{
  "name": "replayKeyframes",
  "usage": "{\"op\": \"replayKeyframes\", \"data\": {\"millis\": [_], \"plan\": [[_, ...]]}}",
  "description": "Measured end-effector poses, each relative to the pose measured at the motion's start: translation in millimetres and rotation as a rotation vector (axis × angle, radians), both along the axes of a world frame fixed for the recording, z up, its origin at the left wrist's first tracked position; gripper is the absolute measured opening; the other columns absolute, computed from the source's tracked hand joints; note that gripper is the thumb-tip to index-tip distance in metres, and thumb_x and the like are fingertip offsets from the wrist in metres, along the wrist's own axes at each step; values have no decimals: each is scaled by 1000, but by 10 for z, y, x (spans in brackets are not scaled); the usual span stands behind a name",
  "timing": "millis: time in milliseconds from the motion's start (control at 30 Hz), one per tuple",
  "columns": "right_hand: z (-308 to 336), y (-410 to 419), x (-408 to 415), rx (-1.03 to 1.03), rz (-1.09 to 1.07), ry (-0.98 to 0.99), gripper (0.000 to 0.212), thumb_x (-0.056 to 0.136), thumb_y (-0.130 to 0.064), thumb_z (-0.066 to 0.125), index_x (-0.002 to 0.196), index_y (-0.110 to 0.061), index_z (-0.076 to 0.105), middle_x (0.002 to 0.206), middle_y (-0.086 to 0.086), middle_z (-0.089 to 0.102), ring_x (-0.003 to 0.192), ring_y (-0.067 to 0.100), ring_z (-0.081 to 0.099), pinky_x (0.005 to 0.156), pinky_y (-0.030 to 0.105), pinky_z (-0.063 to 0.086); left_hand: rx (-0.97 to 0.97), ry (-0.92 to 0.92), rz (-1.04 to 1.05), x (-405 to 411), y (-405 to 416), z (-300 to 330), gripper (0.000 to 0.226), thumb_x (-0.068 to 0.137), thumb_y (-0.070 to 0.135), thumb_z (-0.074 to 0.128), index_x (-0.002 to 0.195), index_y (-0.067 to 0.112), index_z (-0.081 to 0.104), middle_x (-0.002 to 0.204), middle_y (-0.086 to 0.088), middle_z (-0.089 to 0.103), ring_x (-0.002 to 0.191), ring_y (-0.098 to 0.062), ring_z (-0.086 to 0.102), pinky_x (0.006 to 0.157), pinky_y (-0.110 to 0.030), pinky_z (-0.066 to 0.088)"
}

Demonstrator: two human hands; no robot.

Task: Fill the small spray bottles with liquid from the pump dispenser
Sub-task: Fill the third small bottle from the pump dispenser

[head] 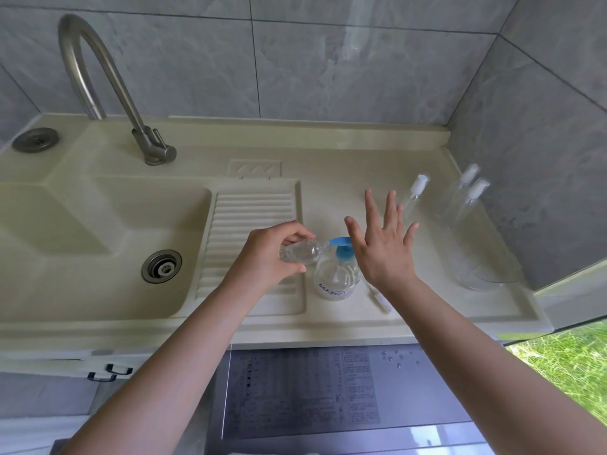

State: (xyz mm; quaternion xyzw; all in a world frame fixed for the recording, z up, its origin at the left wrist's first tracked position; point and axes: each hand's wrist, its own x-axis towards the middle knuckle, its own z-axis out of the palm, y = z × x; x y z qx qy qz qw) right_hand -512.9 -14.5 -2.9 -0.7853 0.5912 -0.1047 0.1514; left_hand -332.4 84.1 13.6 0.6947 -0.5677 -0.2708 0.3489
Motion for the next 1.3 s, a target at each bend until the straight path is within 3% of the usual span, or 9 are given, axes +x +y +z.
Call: {"op": "replayKeyframes", "data": {"millis": [233,400,500,733,900,1133,1300], "plan": [[-66,14,27,14,27,67,57,104,-49,10,158,-40,-6,167,8,-16,154,31,-8,122,55,-4,7,-22,-2,5,8,19,52,61,5,89,105,27,71,97,15,71,93,3,62,79,3,37],[-55,14,21,22,8,15,63,102,-55,14,159,-36,-4,167,9,-15,154,31,-7,121,56,-5,-6,1,1,9,21,27,52,60,1,89,104,24,72,96,14,71,88,14,58,78,4,34],[-27,-5,17,47,3,-39,66,100,-56,15,159,-36,-5,166,10,-16,154,31,-7,121,58,-4,-4,0,2,4,21,10,51,60,2,89,104,24,72,96,15,71,89,12,59,77,4,35],[-72,46,28,-6,25,65,57,106,-45,13,159,-37,-7,167,10,-14,154,33,-5,122,56,-1,-7,-1,-2,4,4,-5,51,60,2,89,103,24,72,95,15,71,88,14,59,76,4,35],[-5,28,23,-10,5,22,64,104,-54,19,159,-34,-5,167,10,-14,154,31,-7,122,54,-4,-12,-3,-11,2,8,-7,52,59,2,89,103,23,72,93,17,71,89,6,63,79,3,37],[-78,28,30,13,21,56,59,105,-47,14,159,-35,-8,166,10,-17,154,32,-9,123,55,-3,2,-12,-6,4,3,-17,52,59,3,90,103,24,72,94,14,72,91,-1,64,78,3,37],[-65,18,-7,35,-9,-22,66,101,-56,17,160,-33,-5,166,10,-17,154,31,-10,121,56,-6,-6,-2,-3,13,-2,10,52,60,4,89,103,26,72,94,13,72,93,-1,64,79,1,38]]}}
